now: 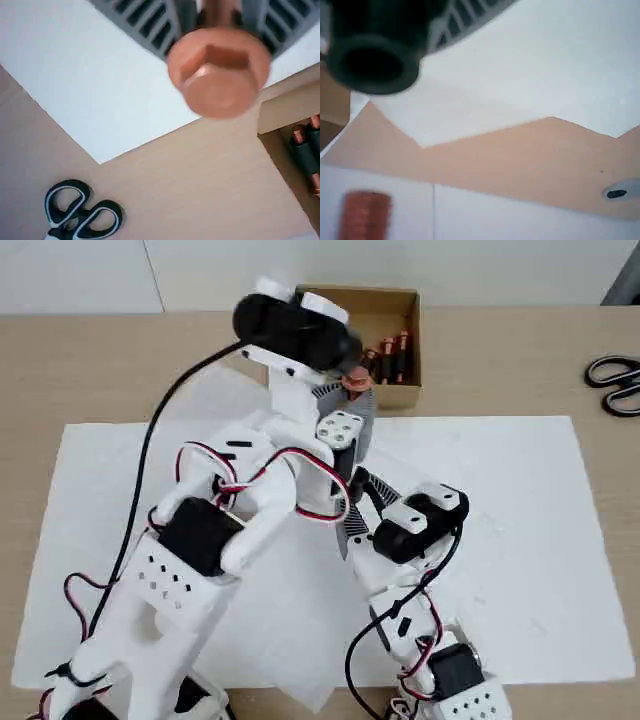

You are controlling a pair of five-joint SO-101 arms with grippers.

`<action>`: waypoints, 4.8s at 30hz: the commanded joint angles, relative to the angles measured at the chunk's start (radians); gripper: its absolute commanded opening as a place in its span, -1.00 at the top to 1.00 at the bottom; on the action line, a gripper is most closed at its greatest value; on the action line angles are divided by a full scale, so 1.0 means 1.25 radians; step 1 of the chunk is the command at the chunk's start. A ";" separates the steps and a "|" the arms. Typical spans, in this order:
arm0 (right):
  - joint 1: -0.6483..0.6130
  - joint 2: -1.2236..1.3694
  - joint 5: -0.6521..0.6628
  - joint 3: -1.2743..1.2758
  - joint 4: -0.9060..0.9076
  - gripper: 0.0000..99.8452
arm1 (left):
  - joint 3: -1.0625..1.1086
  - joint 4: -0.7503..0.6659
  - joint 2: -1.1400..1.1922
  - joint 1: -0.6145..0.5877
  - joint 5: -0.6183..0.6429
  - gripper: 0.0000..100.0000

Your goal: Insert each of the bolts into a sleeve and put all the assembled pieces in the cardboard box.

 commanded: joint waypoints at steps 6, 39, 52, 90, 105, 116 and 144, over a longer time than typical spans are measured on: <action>-0.006 -0.007 0.000 0.007 0.003 0.99 | 0.001 0.006 -0.027 0.031 -0.007 0.99; -0.006 -0.010 0.000 0.007 0.003 0.99 | 0.134 -0.011 -0.033 0.028 -0.071 0.99; -0.004 -0.010 0.000 0.007 0.003 0.99 | 0.136 0.036 -0.033 0.029 -0.150 0.99; -0.004 -0.012 0.000 0.007 0.003 0.99 | 0.236 0.069 -0.027 0.026 -0.088 0.99; -0.004 -0.012 0.000 0.007 0.004 0.99 | 0.152 0.206 -0.032 0.006 -0.023 0.61; -0.004 -0.008 0.000 0.007 0.004 0.99 | 0.112 0.252 -0.075 -0.011 -0.017 0.56; 0.061 -0.003 0.151 -0.209 0.126 0.99 | 0.314 0.317 -0.389 -0.577 -0.014 0.56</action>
